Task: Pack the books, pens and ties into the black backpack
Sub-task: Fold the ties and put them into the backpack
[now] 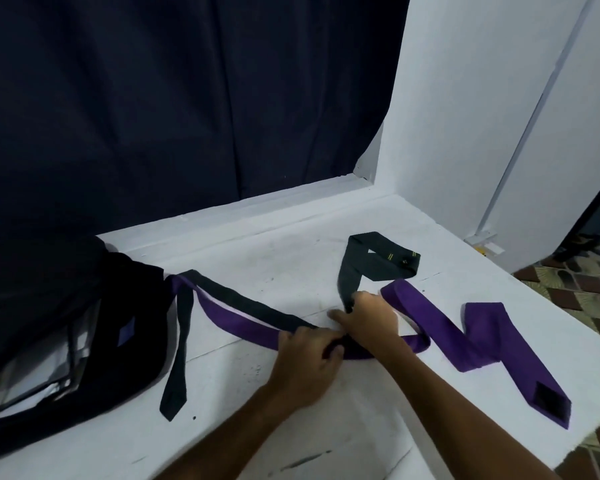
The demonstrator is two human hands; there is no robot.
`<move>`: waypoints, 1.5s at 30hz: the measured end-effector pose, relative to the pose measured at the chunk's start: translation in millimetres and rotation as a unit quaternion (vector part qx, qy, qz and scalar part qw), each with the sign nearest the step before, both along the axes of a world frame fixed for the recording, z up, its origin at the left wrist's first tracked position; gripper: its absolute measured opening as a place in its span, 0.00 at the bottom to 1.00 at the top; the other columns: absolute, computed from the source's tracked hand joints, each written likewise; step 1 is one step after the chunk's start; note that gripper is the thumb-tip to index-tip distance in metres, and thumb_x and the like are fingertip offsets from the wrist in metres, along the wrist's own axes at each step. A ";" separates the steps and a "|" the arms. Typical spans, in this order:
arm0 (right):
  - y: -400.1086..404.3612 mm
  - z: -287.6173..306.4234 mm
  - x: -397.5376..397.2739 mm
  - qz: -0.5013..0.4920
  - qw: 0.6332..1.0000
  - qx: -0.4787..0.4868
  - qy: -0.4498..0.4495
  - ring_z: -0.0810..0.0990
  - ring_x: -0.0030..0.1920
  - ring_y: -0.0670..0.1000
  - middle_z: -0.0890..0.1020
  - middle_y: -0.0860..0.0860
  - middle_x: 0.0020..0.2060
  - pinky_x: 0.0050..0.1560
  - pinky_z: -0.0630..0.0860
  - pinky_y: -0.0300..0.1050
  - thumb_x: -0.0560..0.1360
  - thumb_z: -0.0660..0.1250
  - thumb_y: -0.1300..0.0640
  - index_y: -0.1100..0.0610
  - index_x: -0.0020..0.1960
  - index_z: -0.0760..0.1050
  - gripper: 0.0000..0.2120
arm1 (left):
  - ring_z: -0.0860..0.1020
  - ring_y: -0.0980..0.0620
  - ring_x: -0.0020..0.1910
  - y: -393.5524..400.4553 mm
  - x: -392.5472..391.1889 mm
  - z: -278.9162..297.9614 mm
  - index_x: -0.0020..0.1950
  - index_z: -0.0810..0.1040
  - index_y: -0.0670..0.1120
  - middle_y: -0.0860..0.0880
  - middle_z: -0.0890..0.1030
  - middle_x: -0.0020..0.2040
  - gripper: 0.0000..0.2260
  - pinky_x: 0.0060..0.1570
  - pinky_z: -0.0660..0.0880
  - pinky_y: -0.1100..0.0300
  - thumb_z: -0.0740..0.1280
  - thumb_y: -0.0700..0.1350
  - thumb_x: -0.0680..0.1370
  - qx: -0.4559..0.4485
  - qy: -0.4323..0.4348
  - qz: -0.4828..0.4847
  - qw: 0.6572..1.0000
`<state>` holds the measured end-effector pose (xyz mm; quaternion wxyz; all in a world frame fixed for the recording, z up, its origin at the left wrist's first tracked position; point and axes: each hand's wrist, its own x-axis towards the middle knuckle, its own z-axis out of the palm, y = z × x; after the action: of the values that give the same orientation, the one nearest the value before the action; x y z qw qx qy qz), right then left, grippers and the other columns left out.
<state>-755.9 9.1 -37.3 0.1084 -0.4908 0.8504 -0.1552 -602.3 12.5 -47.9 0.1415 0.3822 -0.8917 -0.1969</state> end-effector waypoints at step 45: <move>25.4 196.9 18.3 0.239 0.836 -0.112 -0.481 0.80 0.30 0.58 0.82 0.65 0.37 0.36 0.78 0.46 0.72 0.70 0.69 0.55 0.64 0.64 0.26 | 0.68 0.49 0.24 -76.5 5.9 159.5 0.57 0.71 0.45 0.44 0.74 0.27 0.20 0.28 0.69 0.61 0.49 0.59 0.83 0.461 0.326 -0.077 0.822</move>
<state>-737.7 34.5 159.6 0.4817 -0.5515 0.5242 -0.4348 -596.3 -64.0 111.6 0.2157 0.2465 -0.6254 -0.7083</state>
